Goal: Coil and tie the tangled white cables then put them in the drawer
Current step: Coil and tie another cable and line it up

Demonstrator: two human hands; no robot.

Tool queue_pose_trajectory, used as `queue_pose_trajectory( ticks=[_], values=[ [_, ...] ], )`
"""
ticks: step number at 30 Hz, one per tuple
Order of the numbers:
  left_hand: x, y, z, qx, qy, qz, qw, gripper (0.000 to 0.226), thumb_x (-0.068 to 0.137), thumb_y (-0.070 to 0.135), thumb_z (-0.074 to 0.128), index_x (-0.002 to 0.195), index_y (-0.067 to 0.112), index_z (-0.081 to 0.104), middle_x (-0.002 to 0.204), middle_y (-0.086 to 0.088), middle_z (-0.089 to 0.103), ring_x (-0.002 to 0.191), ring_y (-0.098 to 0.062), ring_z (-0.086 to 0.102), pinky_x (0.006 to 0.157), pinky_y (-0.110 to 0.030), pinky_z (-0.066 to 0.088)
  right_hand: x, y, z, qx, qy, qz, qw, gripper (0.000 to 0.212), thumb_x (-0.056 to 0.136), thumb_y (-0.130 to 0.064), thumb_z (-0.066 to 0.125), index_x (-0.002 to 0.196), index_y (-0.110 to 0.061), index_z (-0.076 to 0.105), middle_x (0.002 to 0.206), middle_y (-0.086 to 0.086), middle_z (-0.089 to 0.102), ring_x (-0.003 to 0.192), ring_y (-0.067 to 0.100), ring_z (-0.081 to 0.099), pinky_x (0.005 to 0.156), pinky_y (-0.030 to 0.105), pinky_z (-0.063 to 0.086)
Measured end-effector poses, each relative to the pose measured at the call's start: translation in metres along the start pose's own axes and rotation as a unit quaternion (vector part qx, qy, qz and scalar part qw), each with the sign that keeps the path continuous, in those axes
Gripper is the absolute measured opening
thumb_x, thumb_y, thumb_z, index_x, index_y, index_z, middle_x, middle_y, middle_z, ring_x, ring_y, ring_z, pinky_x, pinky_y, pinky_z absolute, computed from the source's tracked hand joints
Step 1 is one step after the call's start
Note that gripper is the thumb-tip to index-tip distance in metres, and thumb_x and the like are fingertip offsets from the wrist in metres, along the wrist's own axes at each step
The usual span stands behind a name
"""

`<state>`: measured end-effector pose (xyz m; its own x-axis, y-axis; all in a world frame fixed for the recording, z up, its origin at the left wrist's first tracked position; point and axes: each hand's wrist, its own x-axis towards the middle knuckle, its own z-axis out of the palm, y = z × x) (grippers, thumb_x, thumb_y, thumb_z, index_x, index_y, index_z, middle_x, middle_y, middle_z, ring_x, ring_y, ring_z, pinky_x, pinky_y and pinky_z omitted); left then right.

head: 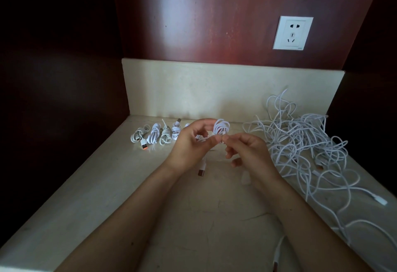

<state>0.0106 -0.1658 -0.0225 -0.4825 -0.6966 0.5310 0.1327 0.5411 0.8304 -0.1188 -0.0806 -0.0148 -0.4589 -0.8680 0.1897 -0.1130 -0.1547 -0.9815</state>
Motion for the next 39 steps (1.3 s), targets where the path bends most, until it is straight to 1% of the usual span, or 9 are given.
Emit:
queue_pose_trajectory(
  ticks=[6,16,20,23,26,29,33,35,39],
  values=[
    [-0.001,-0.005,-0.002,0.047,-0.070,0.013,0.996,0.023,0.093,0.010,0.063,0.110,0.026,0.065,0.106,0.024,0.065,0.097,-0.006,0.052,0.090,-0.026,0.042,0.000,0.002,-0.004,-0.007,-0.034,0.026,0.999,0.018,0.091,-0.016,0.067,0.075,-0.006,0.067,0.062,0.004,0.057,0.051,0.008,0.054,0.042,0.021,0.043],
    [-0.004,-0.005,-0.008,0.137,-0.097,0.078,0.983,0.030,0.085,0.012,0.069,0.110,0.024,0.060,0.103,0.011,0.063,0.095,-0.013,0.060,0.082,-0.037,0.050,-0.001,0.008,0.002,0.000,-0.039,0.043,0.998,0.025,0.092,-0.022,0.065,0.072,-0.007,0.063,0.058,0.001,0.053,0.049,0.008,0.051,0.042,0.021,0.041],
    [-0.005,-0.010,-0.012,0.153,-0.107,0.054,0.981,0.027,0.088,0.025,0.070,0.111,0.032,0.057,0.096,0.011,0.060,0.089,-0.012,0.060,0.080,-0.041,0.051,0.001,0.010,0.000,0.025,-0.058,0.092,0.994,0.023,0.091,-0.024,0.066,0.074,-0.009,0.063,0.059,0.000,0.054,0.048,0.009,0.051,0.042,0.021,0.040],
    [-0.008,-0.012,-0.009,0.152,-0.115,0.039,0.981,0.027,0.087,0.032,0.068,0.110,0.034,0.054,0.091,0.006,0.059,0.085,-0.018,0.060,0.079,-0.047,0.050,0.002,0.010,-0.003,0.058,-0.080,0.139,0.985,0.017,0.089,-0.024,0.069,0.080,-0.011,0.063,0.063,-0.001,0.057,0.052,0.009,0.054,0.044,0.022,0.043],
    [-0.009,-0.012,-0.008,0.148,-0.121,0.028,0.981,0.026,0.089,0.034,0.065,0.112,0.035,0.053,0.093,0.006,0.062,0.088,-0.018,0.062,0.081,-0.050,0.050,0.002,0.010,-0.004,0.042,-0.052,0.090,0.994,0.012,0.090,-0.017,0.069,0.100,-0.013,0.064,0.075,0.001,0.066,0.059,0.008,0.061,0.046,0.023,0.047],
    [-0.008,-0.014,-0.009,0.158,-0.124,0.019,0.979,0.025,0.092,0.031,0.062,0.115,0.035,0.053,0.096,0.008,0.065,0.092,-0.016,0.064,0.084,-0.049,0.050,0.002,0.009,-0.001,-0.009,-0.024,0.011,1.000,0.012,0.090,-0.011,0.067,0.102,-0.014,0.068,0.080,0.001,0.070,0.064,0.005,0.065,0.047,0.023,0.048],
    [-0.009,-0.015,-0.005,0.174,-0.105,0.005,0.979,0.031,0.089,0.048,0.055,0.119,0.038,0.052,0.103,0.012,0.067,0.096,-0.010,0.064,0.086,-0.043,0.051,0.004,0.007,-0.002,-0.008,0.001,0.007,1.000,0.007,0.087,-0.012,0.069,0.092,-0.016,0.073,0.076,0.002,0.072,0.066,0.008,0.067,0.049,0.024,0.050],
    [-0.009,-0.015,-0.003,0.150,-0.098,-0.007,0.984,0.034,0.088,0.053,0.053,0.118,0.039,0.052,0.100,0.013,0.067,0.088,-0.010,0.066,0.082,-0.042,0.054,0.005,0.006,-0.003,0.005,-0.002,0.015,1.000,0.009,0.088,-0.013,0.067,0.094,-0.015,0.073,0.075,0.002,0.073,0.067,0.009,0.067,0.050,0.025,0.050],
    [-0.009,-0.018,0.002,0.103,-0.087,-0.016,0.991,0.020,0.096,0.034,0.052,0.116,0.037,0.050,0.094,0.015,0.066,0.068,-0.004,0.062,0.067,-0.031,0.052,0.006,0.009,-0.003,0.014,-0.005,0.003,1.000,0.011,0.092,-0.010,0.063,0.099,-0.011,0.071,0.076,0.006,0.072,0.065,0.009,0.067,0.049,0.026,0.050]
  ],
)
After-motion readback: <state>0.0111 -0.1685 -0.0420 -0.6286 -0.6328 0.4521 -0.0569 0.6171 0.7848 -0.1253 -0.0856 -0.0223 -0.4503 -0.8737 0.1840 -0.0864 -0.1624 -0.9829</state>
